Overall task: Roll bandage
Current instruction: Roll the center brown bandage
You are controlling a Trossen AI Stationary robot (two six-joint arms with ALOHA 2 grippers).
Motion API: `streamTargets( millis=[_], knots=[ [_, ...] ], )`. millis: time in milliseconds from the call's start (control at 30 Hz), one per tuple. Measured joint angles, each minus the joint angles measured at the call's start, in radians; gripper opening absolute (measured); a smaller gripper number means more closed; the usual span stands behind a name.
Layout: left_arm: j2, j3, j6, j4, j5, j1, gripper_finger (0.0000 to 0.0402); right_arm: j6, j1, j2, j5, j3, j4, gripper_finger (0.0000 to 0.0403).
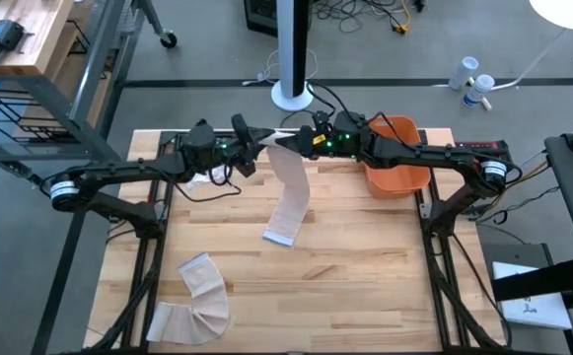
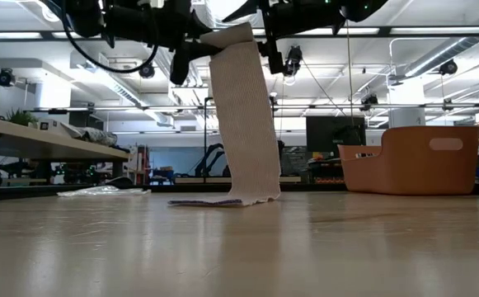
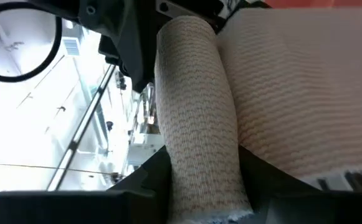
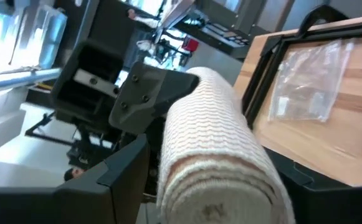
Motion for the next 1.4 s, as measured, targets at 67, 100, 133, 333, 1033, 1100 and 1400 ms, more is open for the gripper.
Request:
streamTargets(
  millis=[67,100,133,333,1033,1100,1400],
  knots=[
    [0.004,-0.005,0.014,0.008,-0.006,0.0,0.0105,0.001,-0.001,0.0,0.005,0.0,-0.004,0.0226],
    [0.006,-0.008,0.016,0.011,-0.011,0.0,0.0103,0.001,-0.004,0.0,0.005,0.0,-0.007,0.0227],
    [0.007,-0.01,0.023,0.017,-0.017,0.0,0.01,0.0,-0.004,0.0,0.005,0.0,-0.008,0.0228],
    [0.012,-0.026,0.044,0.079,-0.032,0.0,0.0106,0.002,-0.01,0.0,0.016,0.0,0.001,0.0223],
    [0.013,-0.025,-0.046,0.14,-0.014,-0.016,0.0105,-0.061,-0.01,0.006,0.037,0.003,0.032,0.0263],
    [0.013,-0.025,-0.036,0.141,-0.014,-0.016,0.0103,-0.043,-0.01,0.006,0.045,0.003,0.032,0.0266],
    [0.013,-0.027,-0.007,0.139,-0.013,-0.016,0.0113,-0.013,-0.01,0.006,0.057,0.002,0.033,0.0217]
  ],
)
